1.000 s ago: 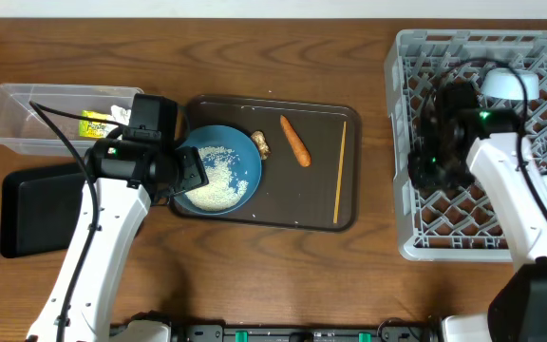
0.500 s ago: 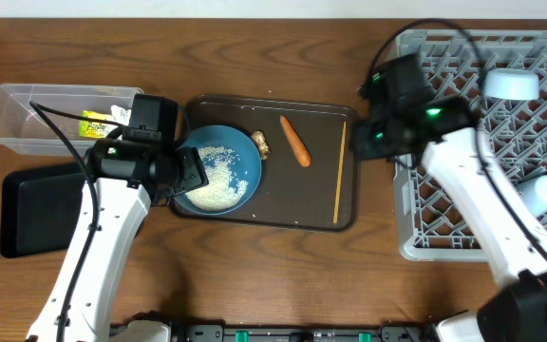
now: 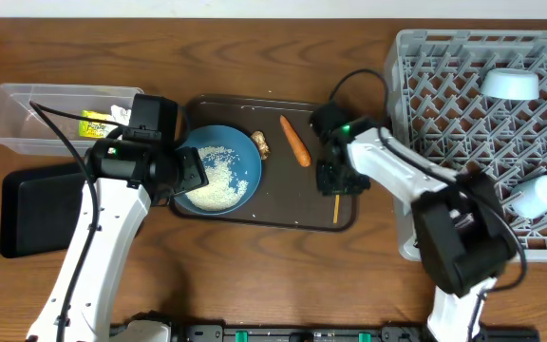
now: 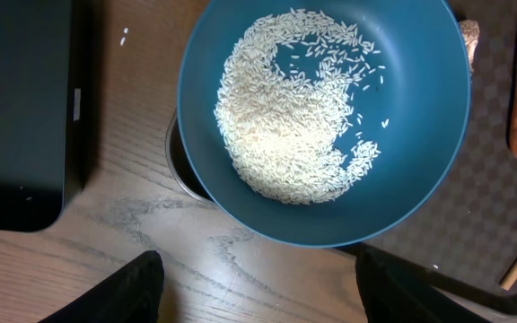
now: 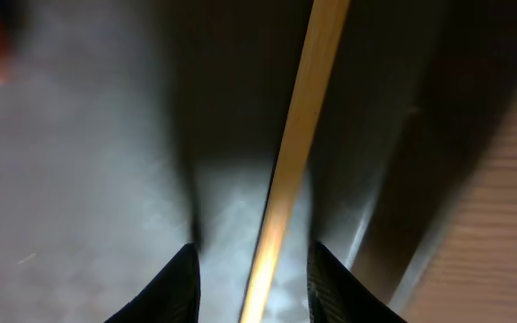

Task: Sort waste into correct bins and load items into the dishwasher rack
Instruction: 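Return the right gripper to the tray and pinch the second chopstick, then carry the second chopstick into the dish rack and release it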

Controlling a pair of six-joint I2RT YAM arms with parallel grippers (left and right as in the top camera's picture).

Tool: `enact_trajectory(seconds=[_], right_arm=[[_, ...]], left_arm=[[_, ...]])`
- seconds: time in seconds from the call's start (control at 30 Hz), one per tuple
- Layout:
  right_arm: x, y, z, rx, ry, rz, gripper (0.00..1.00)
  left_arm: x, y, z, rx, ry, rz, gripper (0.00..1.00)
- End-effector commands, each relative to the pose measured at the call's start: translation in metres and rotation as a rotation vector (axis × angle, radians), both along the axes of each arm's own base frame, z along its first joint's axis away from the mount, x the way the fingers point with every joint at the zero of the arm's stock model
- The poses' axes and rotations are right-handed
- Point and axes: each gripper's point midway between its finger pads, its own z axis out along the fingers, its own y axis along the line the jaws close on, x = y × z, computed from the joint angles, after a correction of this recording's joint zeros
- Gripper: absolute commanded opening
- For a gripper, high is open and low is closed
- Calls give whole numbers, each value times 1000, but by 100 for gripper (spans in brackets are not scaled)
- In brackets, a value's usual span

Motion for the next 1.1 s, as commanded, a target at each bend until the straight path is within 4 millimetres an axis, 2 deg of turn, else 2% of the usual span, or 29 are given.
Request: enact_trajectory(seconds=[0.0, 0.07, 0.13, 0.3, 0.37, 0.43, 0.53, 0.63, 0.73, 0.8, 0.93, 1.07], right_arm=[[-7, -7, -21, -64, 33, -44, 30], [-8, -8, -26, -71, 46, -43, 13], [-9, -8, -27, -73, 50, -43, 2], [-6, -8, -25, -69, 43, -48, 1], [-3, -8, -18, -65, 36, -55, 1], [3, -11, -3, -58, 24, -61, 1], [20, -13, 33, -21, -38, -43, 1], [40, -18, 82, 33, -154, 1, 1], [50, -31, 126, 69, -268, 36, 1], [50, -46, 147, 74, -310, 39, 1], [38, -88, 170, 44, -312, 36, 1], [25, -120, 162, 6, -234, 36, 1]], left_arm=[[2, 3, 4, 12, -13, -2, 70], [2, 3, 4, 12, -13, -2, 70], [2, 3, 4, 12, -13, -2, 70], [2, 3, 4, 13, -13, -2, 70], [2, 3, 4, 12, -13, -2, 70], [2, 3, 4, 12, -13, -2, 70], [2, 3, 4, 12, -13, -2, 70], [1, 3, 4, 12, -12, -2, 70], [1, 3, 4, 12, -12, -2, 70], [1, 3, 4, 12, -12, -2, 70], [1, 3, 4, 12, -12, -2, 70], [1, 3, 4, 12, -12, -2, 70]])
